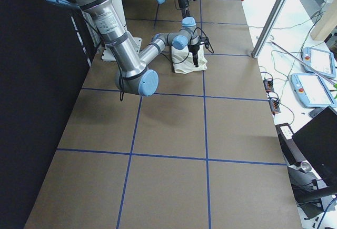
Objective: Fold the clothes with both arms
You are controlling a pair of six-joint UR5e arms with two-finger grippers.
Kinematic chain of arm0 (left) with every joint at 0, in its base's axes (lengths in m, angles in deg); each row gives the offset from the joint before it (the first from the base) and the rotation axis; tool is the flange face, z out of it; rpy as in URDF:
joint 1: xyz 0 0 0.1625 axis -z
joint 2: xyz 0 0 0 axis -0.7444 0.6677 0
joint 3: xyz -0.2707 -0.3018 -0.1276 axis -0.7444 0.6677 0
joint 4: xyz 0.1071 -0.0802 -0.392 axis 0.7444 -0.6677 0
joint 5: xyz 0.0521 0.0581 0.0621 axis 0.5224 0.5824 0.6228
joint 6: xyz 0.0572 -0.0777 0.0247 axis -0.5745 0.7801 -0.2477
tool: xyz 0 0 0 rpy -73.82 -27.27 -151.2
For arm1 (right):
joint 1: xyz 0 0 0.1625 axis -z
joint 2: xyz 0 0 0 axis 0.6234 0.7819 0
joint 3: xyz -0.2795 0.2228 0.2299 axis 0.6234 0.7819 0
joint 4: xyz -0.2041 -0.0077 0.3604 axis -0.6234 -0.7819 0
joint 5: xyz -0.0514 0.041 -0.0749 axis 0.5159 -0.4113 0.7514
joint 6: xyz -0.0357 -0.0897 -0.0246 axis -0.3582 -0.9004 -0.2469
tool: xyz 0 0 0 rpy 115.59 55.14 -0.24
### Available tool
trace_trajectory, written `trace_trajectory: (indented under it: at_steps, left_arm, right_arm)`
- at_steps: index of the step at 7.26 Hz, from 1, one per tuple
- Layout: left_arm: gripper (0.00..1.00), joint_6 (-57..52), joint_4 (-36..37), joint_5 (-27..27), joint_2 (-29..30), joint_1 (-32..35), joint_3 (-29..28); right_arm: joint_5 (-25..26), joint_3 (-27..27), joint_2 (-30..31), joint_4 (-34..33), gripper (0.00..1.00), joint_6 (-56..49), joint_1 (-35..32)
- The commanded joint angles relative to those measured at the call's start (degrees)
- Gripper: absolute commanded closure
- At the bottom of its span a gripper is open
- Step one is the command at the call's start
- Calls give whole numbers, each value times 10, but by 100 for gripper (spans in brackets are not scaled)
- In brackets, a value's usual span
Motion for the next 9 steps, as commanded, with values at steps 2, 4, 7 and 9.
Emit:
trace_trajectory:
  at_steps: [2, 4, 7, 9]
  left_arm:
    - [0, 1, 0, 0, -2, 0, 3]
    - [0, 1, 1, 0, -3, 0, 3]
    - [0, -21, 103, -1, 2, 4, 18]
    - [0, -195, 265, -4, 0, 60, 89]
  right_arm:
    - [20, 37, 0, -1, 0, -41, -25]
    - [28, 52, 0, 1, 0, -69, -47]
    - [-160, 42, 5, -9, 0, -71, -156]
    - [-211, -28, 80, -38, 0, -183, -222]
